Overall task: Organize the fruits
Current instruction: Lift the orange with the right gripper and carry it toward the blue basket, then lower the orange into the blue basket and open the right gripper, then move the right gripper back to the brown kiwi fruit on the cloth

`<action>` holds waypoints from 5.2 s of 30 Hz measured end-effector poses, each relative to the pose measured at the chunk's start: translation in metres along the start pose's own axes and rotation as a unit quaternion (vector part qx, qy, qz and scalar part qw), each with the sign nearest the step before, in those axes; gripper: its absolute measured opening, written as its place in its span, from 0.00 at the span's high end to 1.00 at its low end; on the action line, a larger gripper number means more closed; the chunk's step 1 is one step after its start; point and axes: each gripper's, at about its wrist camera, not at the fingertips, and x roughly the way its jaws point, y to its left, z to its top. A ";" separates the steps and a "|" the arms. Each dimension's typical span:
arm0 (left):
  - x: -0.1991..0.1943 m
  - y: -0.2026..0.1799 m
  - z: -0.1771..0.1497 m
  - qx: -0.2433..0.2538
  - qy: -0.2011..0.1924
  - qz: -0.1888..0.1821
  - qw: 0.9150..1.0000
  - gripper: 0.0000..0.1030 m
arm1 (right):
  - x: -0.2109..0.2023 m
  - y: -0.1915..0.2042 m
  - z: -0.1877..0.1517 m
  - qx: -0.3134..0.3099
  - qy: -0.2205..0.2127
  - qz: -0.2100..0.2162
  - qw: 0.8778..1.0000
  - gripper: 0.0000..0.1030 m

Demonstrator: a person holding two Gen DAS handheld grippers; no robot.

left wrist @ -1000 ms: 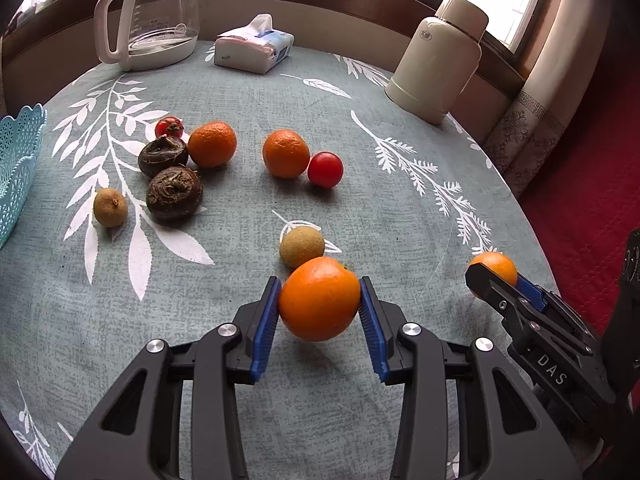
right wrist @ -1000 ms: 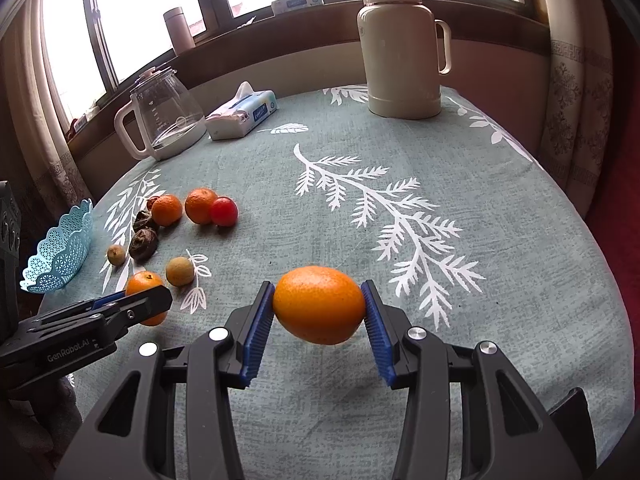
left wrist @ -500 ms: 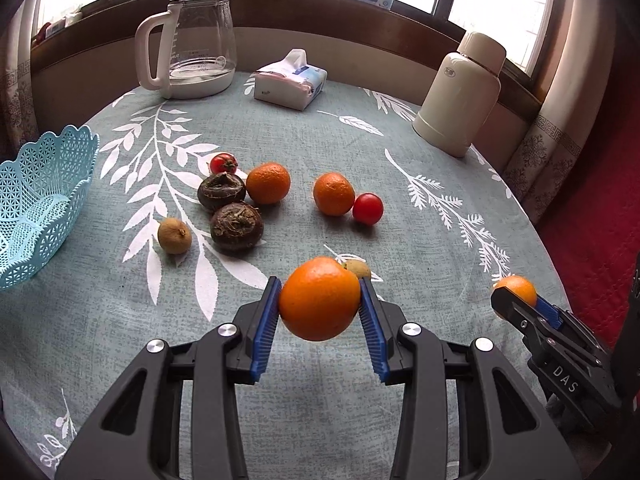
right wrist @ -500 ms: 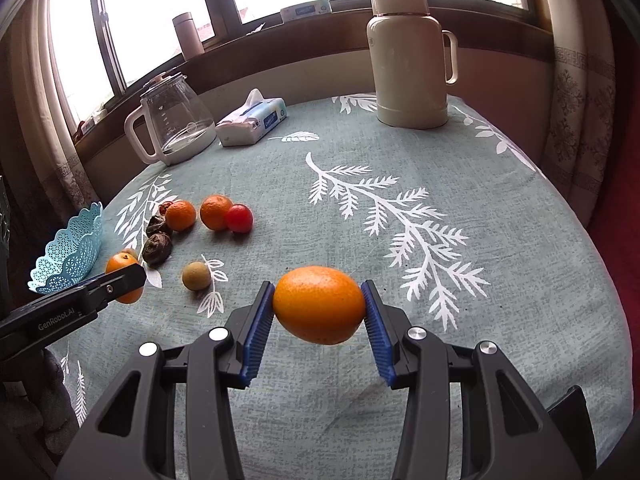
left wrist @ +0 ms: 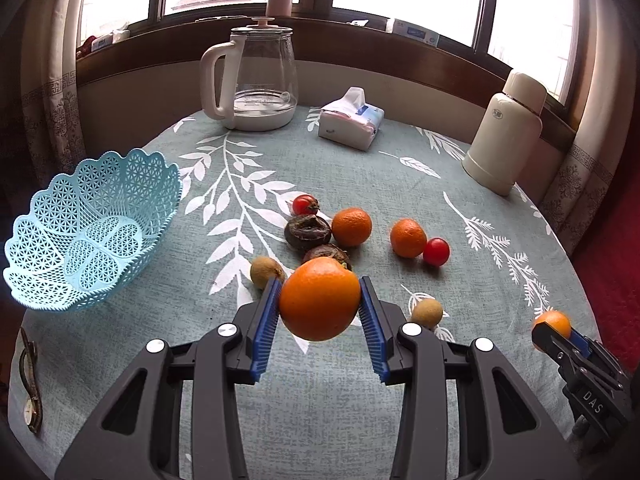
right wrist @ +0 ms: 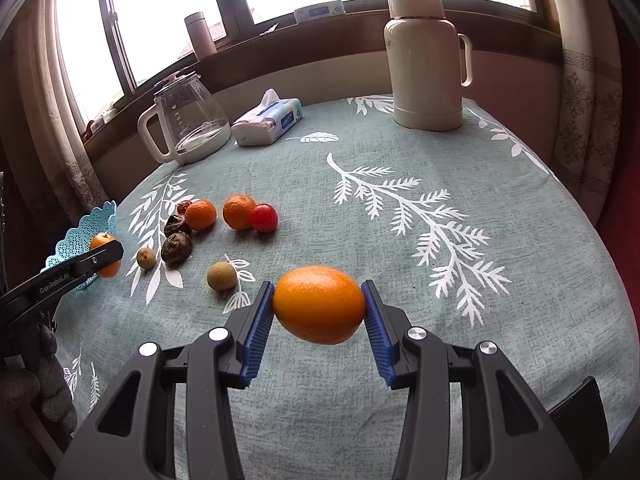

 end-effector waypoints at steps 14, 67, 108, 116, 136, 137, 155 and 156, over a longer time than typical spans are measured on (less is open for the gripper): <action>-0.007 0.073 0.017 -0.044 -0.037 0.080 0.995 0.61 | 0.007 0.031 0.003 -0.023 0.008 0.007 1.000 0.57; -0.074 0.235 0.003 -0.158 -0.110 0.171 0.966 0.22 | 0.062 0.285 0.028 -0.174 0.051 0.191 0.965 0.57; -0.074 0.221 0.000 -0.171 -0.112 0.137 0.969 0.06 | 0.070 0.238 0.021 -0.047 0.045 0.167 0.984 0.29; -0.068 0.209 0.000 -0.158 -0.106 0.125 0.974 0.04 | 0.071 0.214 0.019 -0.032 0.043 0.142 0.988 0.29; -0.058 0.169 -0.001 -0.109 -0.091 0.101 0.985 0.04 | 0.065 0.139 0.010 -0.001 0.030 0.067 0.997 0.29; -0.057 0.167 -0.001 -0.106 -0.090 0.100 0.985 0.04 | 0.065 0.134 0.010 0.002 0.030 0.063 0.998 0.29; -0.048 0.130 0.000 -0.056 -0.076 0.085 0.992 0.04 | 0.055 0.062 0.014 0.034 0.017 0.002 0.999 0.29; -0.047 0.127 0.000 -0.054 -0.076 0.083 0.992 0.04 | 0.055 0.062 0.013 0.032 0.018 0.003 0.999 0.29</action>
